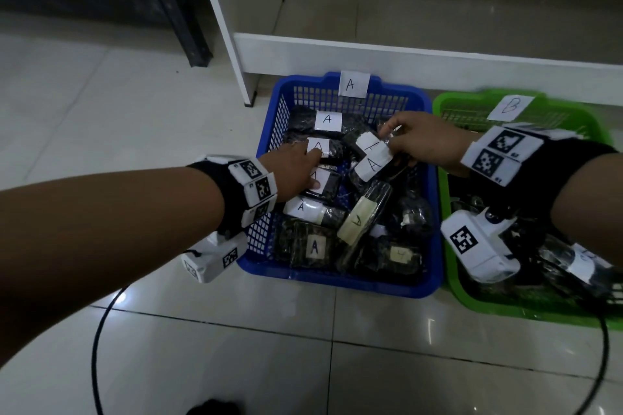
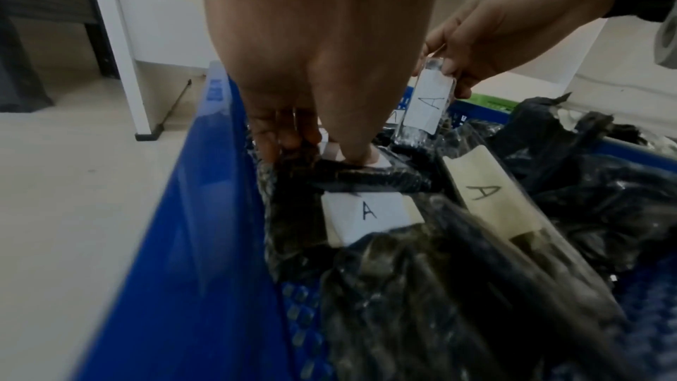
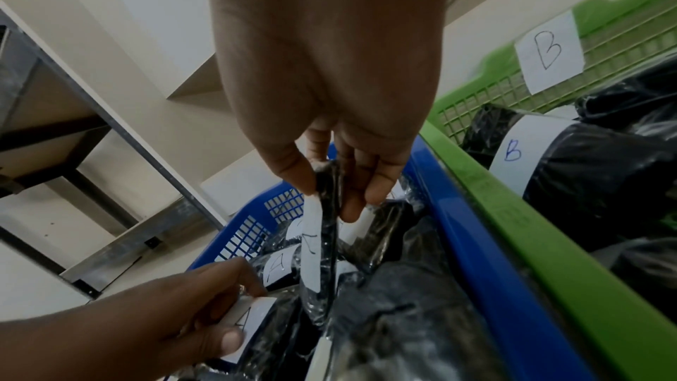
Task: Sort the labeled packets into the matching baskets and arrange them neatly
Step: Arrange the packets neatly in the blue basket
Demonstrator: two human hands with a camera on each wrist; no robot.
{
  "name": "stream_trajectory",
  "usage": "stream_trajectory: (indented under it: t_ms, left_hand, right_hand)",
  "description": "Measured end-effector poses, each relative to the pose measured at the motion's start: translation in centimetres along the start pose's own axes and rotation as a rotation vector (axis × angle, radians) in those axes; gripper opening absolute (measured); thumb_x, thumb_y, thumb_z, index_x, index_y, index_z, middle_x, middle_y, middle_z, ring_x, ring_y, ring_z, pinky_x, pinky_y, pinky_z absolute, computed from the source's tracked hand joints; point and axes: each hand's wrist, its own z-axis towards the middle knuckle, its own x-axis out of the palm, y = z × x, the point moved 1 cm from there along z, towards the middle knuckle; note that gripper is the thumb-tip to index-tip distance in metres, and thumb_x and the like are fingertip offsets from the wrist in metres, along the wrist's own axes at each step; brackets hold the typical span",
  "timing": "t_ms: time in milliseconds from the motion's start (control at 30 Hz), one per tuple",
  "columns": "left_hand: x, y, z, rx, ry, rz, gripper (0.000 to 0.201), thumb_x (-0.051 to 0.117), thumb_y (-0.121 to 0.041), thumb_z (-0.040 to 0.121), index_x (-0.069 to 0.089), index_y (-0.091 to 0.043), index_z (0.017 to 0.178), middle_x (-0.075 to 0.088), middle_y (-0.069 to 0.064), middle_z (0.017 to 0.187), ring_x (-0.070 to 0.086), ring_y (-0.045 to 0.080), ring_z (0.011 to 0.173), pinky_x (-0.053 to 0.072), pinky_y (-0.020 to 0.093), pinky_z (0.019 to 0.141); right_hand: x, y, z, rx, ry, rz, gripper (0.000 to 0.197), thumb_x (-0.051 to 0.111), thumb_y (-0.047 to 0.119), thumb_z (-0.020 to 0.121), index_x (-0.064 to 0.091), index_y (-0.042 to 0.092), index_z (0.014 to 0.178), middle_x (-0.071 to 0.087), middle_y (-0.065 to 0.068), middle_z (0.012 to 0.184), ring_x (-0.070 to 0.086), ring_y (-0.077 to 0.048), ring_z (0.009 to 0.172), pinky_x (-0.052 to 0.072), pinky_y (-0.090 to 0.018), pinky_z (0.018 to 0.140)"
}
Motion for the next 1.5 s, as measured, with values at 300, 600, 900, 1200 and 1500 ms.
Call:
stream_trajectory:
  t_ms: [300,600,900,1200,1500]
  left_hand:
    - [-1.1,0.3,0.4,0.060,0.023,0.074,0.059,0.059,-0.048,0.086,0.041,-0.014,0.131,0.044,0.012,0.129,0.040,0.029,0.120,0.039,0.041,0.099]
    - [-0.7,1.0,-1.0,0.063,0.013,0.113,0.075,0.073,-0.047,0.073,0.037,-0.015,0.131,0.041,0.010,0.134,0.044,0.029,0.120,0.046,0.044,0.093]
    - [-0.6,-1.0,-2.3,0.015,-0.132,0.277,0.051,0.054,-0.032,0.091,0.035,-0.006,0.130,0.041,0.014,0.131,0.044,0.029,0.117,0.040,0.037,0.093]
    - [0.0,-2.6,-3.6,0.243,0.477,0.118,0.054,0.057,-0.047,0.088,0.051,-0.012,0.130,0.059,0.006,0.121,0.056,0.021,0.107,0.040,0.025,0.078]
    - [-0.8,-1.5,-3.3,0.166,0.518,-0.025,0.051,0.065,-0.045,0.082,0.054,-0.020,0.125,0.057,0.001,0.111,0.046,0.011,0.088,0.039,0.024,0.075]
  right_hand:
    - [0.5,0.5,-0.3,-0.031,0.013,-0.049,0.017,0.057,0.007,0.086,0.064,0.012,0.100,0.063,-0.005,0.091,0.059,-0.018,0.073,0.047,-0.024,0.058]
    - [0.5,2.0,1.1,-0.022,-0.244,0.139,0.010,0.049,0.005,0.086,0.057,0.009,0.090,0.061,-0.011,0.085,0.058,-0.021,0.065,0.052,-0.026,0.060]
    - [4.6,3.4,0.8,0.012,0.063,-0.042,0.035,0.051,0.007,0.092,0.052,0.006,0.127,0.056,-0.015,0.127,0.059,-0.030,0.108,0.049,-0.044,0.095]
    - [5.8,2.2,0.3,-0.199,0.211,-0.550,0.064,0.051,0.023,0.095,0.019,0.017,0.150,0.002,-0.007,0.159,0.007,-0.024,0.146,0.014,-0.031,0.116]
    - [4.0,1.0,-1.8,-0.306,0.301,-1.060,0.037,0.056,0.044,0.088,0.053,0.016,0.112,0.050,-0.005,0.114,0.053,-0.024,0.100,0.047,-0.037,0.081]
